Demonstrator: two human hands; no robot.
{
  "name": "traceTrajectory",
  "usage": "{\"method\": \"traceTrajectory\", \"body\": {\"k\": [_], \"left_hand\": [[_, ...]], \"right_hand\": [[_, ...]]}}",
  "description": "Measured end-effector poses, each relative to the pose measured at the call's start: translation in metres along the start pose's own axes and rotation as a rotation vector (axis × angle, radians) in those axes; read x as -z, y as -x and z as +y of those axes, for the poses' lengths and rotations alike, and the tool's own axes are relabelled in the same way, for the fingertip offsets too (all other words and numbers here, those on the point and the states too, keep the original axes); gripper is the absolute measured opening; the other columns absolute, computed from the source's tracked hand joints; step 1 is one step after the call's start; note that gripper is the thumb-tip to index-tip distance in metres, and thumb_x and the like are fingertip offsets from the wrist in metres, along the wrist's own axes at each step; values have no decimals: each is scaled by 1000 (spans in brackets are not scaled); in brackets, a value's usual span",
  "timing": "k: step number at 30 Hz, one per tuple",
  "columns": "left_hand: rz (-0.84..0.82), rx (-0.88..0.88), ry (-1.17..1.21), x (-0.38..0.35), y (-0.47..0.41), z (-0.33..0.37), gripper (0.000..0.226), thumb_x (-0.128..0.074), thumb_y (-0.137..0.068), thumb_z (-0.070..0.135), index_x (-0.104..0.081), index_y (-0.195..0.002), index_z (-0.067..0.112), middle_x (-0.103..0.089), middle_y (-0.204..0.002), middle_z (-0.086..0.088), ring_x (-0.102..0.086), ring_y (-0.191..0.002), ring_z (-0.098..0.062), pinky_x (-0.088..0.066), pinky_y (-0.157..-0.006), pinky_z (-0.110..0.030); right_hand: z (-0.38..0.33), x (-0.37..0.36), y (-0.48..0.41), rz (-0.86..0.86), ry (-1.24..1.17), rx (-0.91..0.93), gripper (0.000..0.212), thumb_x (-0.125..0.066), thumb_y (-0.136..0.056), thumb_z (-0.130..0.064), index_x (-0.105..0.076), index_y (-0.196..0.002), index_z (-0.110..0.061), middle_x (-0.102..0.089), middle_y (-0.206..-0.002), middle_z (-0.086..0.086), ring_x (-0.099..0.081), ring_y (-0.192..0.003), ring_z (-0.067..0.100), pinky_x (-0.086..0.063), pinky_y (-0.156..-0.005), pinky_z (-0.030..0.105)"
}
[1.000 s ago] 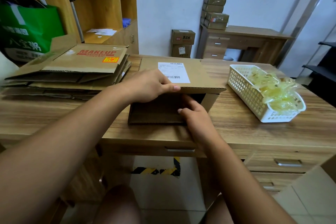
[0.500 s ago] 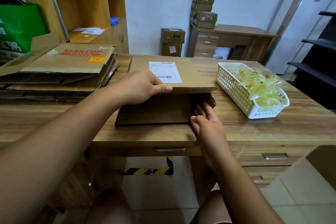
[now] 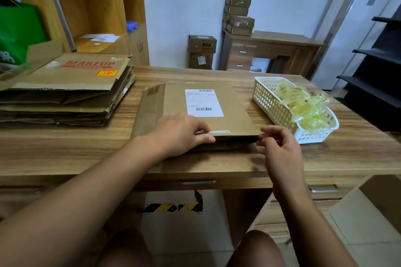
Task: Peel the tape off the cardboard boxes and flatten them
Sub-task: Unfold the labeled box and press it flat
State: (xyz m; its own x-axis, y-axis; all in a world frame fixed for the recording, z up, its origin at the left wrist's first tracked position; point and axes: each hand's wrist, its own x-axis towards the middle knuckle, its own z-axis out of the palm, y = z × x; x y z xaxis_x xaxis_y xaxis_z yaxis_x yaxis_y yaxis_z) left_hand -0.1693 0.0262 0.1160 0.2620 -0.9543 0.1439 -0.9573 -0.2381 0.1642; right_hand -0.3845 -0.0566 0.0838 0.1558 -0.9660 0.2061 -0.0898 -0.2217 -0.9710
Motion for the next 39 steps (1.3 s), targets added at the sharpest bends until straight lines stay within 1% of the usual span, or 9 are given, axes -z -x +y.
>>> {"method": "traceTrajectory", "body": {"k": [3, 6, 9, 12, 14, 20, 25, 31, 39], "left_hand": [[-32, -36, -20, -11, 4, -3, 52, -39, -89, 78, -52, -132, 52, -59, -138, 16, -57, -122, -19, -39, -83, -37], [-34, -70, 4, -18, 12, -7, 51, -29, -96, 70, -42, -142, 52, -38, -154, 25, -43, -138, -11, -40, -95, -40], [-61, -96, 71, -24, 18, -11, 52, -25, -100, 64, -33, -149, 50, -25, -159, 27, -22, -146, 3, -36, -107, -39], [-86, -137, 209, -32, 19, -13, 52, -31, -103, 54, -33, -154, 39, -24, -162, 19, -15, -149, 3, -22, -120, -31], [-57, -127, 354, -35, 17, -16, 47, -38, -106, 42, -40, -152, 32, -34, -159, 13, -22, -147, 0, -16, -119, -19], [18, -100, 352, -35, 14, -31, 40, -55, -101, 31, -55, -141, 35, -49, -149, 14, -43, -138, -7, -36, -114, -31], [52, 13, 211, -27, 10, -62, 57, -51, -98, 53, -39, -151, 38, -33, -159, 17, -27, -147, -3, -23, -116, -26], [-101, 79, 111, -37, 16, -91, 73, -29, -98, 67, -10, -159, 34, -4, -165, 16, 0, -151, 0, -1, -124, -31], [-117, 76, 28, -46, 23, -89, 75, -16, -97, 70, 1, -160, 32, 7, -166, 14, 6, -150, 1, 6, -119, -27]], "right_hand": [[-7, -5, -7, -33, 308, 276, 28, -54, -92, -4, -65, -104, -26, -68, -105, -8, -63, -99, 6, -51, -88, 27], [-12, -15, -20, -84, 512, 451, 29, -55, -94, -11, -65, -120, -19, -66, -117, -6, -58, -113, 10, -43, -97, 26], [-15, -30, -38, -289, 703, 505, 38, -56, -98, -18, -60, -136, -13, -61, -138, 3, -48, -136, 19, -32, -111, 28], [-11, -43, -53, -548, 909, 458, 53, -49, -105, -33, -40, -154, -17, -34, -163, 2, -16, -156, 23, -10, -125, 33], [-3, -49, -60, -646, 1020, 408, 59, -42, -106, -44, -28, -160, -24, -18, -169, -1, -5, -157, 21, -5, -127, 40], [20, -50, -59, -721, 1108, 334, 62, -24, -106, -56, -13, -162, -32, -3, -171, -7, 0, -157, 14, 2, -126, 40], [27, -50, -57, -723, 1106, 324, 61, -22, -107, -54, -9, -162, -32, 0, -170, -9, 4, -157, 13, 3, -125, 40], [34, -50, -59, -726, 1150, 344, 63, -17, -106, -57, -6, -163, -32, 2, -170, -10, 5, -157, 12, 4, -124, 40], [32, -47, -49, -714, 1201, 355, 62, -14, -106, -55, -3, -163, -32, 4, -170, -10, 5, -157, 12, 3, -125, 39]]}}
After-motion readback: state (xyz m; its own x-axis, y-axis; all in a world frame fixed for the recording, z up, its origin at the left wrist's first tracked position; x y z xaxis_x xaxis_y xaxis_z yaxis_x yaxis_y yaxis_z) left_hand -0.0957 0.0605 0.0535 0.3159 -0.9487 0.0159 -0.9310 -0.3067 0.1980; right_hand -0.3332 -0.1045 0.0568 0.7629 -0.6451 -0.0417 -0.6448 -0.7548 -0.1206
